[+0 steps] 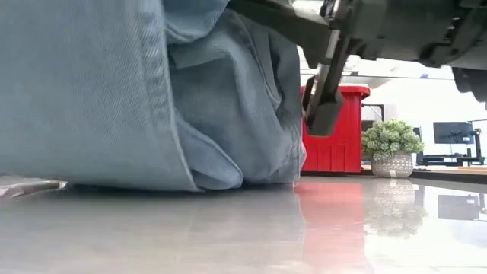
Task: Fold laundry
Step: Fold the blue pants from the red laundry bin
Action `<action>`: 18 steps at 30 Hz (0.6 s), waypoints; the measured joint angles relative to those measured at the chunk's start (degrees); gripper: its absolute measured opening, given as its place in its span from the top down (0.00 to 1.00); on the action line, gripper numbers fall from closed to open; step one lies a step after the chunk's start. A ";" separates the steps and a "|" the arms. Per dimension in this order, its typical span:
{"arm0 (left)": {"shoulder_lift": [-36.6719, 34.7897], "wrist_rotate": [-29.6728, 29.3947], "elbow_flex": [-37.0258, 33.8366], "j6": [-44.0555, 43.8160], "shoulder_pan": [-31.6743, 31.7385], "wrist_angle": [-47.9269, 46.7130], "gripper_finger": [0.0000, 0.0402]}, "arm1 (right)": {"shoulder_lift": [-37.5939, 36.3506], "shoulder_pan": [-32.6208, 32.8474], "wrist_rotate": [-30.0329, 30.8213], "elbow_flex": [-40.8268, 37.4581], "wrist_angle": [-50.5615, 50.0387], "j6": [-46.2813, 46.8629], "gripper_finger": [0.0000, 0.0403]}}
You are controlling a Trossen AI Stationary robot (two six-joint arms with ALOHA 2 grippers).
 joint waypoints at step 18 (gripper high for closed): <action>11.46 8.08 0.00 -11.91 -5.57 -2.13 1.00 | -16.34 -9.24 -19.44 -1.71 -38.03 2.75 0.87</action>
